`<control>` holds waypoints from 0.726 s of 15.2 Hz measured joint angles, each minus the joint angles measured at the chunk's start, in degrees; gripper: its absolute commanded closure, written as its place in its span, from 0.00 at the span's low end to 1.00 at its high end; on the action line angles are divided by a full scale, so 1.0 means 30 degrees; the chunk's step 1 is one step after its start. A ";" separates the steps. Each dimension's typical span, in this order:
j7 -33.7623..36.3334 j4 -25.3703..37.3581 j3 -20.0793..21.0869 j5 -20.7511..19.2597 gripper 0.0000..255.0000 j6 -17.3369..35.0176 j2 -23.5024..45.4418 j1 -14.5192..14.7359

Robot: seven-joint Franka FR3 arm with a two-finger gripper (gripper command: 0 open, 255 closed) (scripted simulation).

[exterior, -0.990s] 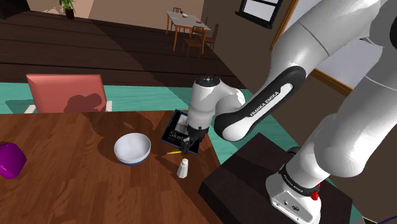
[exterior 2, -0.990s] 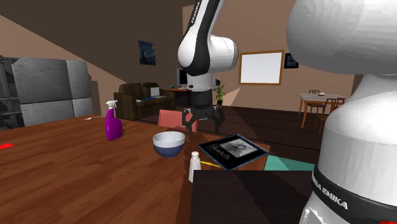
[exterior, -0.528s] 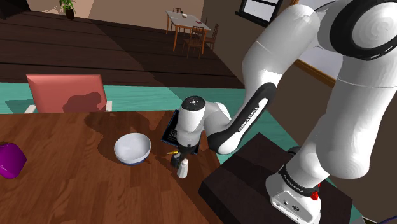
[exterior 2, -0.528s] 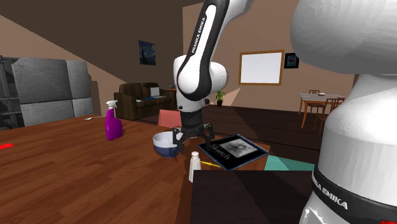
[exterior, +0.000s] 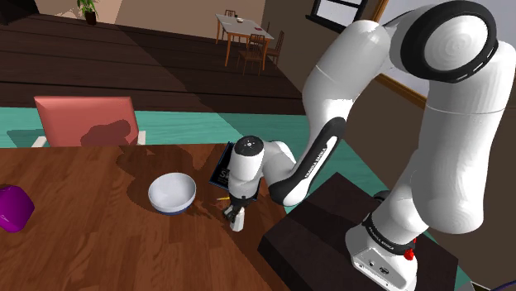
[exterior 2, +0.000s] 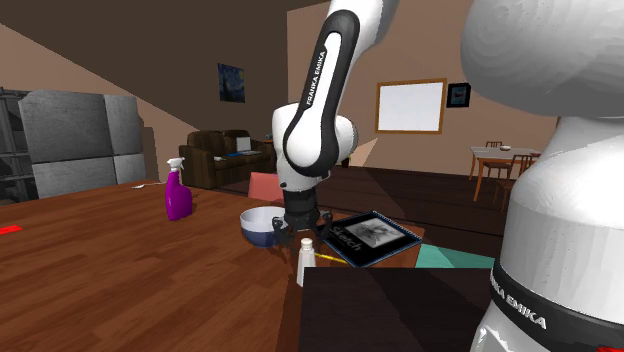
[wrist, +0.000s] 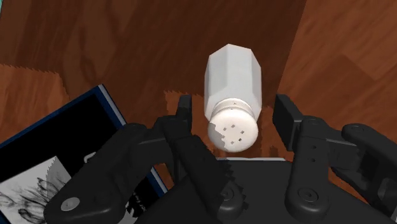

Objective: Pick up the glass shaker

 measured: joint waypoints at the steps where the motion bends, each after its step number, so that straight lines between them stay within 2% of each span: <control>1: 0.0029 0.0020 -0.0025 -0.0031 1.00 0.0021 0.0024 0.0023; 11: -0.0255 -0.0121 0.0248 0.0283 1.00 -0.0184 -0.0323 -0.0207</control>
